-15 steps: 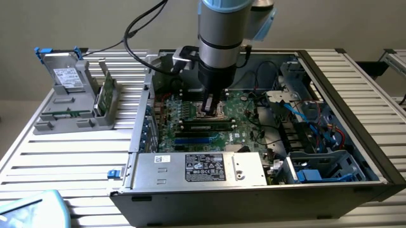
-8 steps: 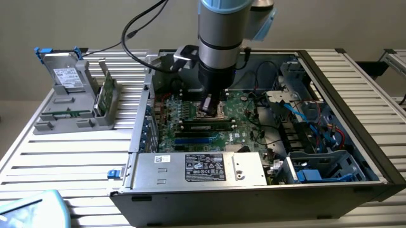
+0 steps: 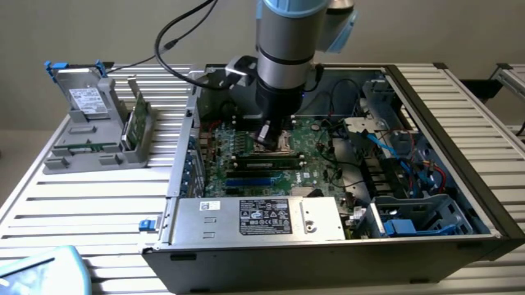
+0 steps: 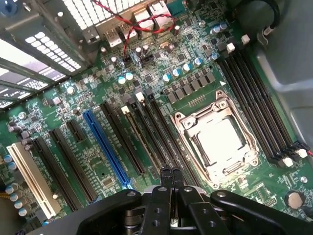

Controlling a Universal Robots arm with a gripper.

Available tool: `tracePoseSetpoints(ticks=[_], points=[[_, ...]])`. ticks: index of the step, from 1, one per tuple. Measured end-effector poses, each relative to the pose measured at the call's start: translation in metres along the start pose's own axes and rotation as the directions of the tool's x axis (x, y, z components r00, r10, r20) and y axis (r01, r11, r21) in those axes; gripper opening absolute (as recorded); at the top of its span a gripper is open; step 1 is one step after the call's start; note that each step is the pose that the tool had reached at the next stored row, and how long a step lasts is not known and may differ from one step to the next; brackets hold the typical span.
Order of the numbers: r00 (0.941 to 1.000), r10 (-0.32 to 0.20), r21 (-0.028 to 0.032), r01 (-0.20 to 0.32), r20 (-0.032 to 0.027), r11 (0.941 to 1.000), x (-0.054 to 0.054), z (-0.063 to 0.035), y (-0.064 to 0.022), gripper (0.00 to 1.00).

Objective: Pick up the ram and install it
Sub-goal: 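Press down the ram until it locks into place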

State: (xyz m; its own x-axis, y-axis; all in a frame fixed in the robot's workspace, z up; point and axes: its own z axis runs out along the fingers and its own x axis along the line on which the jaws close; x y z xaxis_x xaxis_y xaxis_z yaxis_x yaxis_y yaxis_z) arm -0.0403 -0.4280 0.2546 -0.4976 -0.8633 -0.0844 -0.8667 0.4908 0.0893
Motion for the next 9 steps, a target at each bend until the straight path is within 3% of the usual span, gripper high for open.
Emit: tracePoseSetpoints(ticks=[2, 4, 9], points=[[0.9998, 0.016, -0.0108, -0.017, -0.0057, 0.9998, 0.0, -0.0001, 0.0, 0.11], [0.9993, 0.036, -0.0157, -0.037, -0.0079, 0.9992, 0.0, -0.0001, 0.0, 0.11], [0.9956, 0.094, -0.0165, -0.094, -0.0058, 0.9954, 0.0, 0.0, -0.0001, 0.11]])
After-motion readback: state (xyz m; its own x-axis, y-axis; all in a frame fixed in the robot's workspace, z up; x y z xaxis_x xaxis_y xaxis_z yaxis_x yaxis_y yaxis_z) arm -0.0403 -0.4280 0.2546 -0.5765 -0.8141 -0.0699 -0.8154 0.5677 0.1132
